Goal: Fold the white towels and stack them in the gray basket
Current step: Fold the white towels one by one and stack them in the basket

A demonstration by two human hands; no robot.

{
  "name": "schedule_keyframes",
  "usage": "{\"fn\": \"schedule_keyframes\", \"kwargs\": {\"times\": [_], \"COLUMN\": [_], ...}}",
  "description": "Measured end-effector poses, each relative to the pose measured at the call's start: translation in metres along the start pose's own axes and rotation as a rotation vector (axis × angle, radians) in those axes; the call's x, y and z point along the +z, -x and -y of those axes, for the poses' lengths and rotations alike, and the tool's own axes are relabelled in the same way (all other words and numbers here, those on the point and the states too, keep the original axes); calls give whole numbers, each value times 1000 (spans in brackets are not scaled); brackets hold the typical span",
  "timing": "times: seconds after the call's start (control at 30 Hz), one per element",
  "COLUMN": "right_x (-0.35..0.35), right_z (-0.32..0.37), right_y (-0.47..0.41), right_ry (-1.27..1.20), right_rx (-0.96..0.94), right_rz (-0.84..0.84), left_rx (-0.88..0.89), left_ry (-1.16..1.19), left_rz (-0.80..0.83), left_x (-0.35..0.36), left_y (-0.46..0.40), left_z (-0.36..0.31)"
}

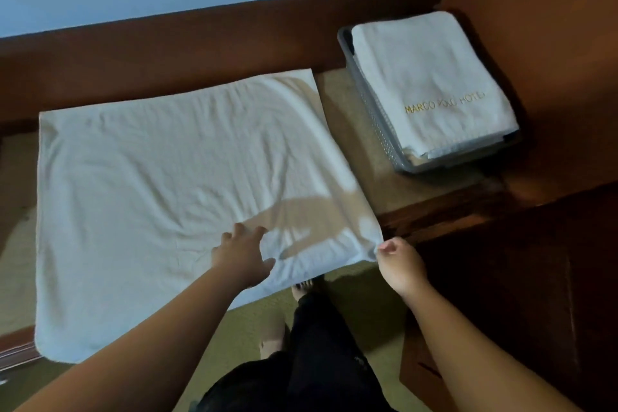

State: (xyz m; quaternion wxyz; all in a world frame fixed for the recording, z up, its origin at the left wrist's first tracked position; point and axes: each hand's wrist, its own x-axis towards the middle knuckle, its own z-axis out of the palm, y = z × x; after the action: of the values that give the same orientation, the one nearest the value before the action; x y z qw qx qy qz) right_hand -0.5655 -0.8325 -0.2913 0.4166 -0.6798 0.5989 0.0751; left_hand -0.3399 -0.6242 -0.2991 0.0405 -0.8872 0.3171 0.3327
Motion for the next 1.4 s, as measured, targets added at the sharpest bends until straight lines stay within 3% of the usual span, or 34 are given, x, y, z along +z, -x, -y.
{"fn": "schedule_keyframes", "kwargs": {"times": [0.17, 0.27, 0.47, 0.57, 0.97, 1.27, 1.4], "right_x": [7, 14, 27, 36, 26, 19, 16], "right_z": [113, 178, 274, 300, 372, 348, 326], "right_y": [-44, -94, -196, -234, -301, -294, -276], "right_ry": [13, 12, 162, 229, 214, 186, 93], "right_rx": [-328, -444, -444, -348, -245, -234, -88], "right_rz": [113, 97, 28, -23, 31, 93, 105], "left_rx": [-129, -184, -245, -260, -286, -282, -283], "left_ry": [91, 168, 201, 207, 242, 257, 268], "left_rz": [-94, -81, -22, -34, -40, -27, -26], "left_x": [-22, -31, -27, -18, -16, -22, -24], "left_y": [-31, -57, -87, -88, -88, -85, -84], "left_z": [-13, -11, -12, -14, -15, -16, -16]}}
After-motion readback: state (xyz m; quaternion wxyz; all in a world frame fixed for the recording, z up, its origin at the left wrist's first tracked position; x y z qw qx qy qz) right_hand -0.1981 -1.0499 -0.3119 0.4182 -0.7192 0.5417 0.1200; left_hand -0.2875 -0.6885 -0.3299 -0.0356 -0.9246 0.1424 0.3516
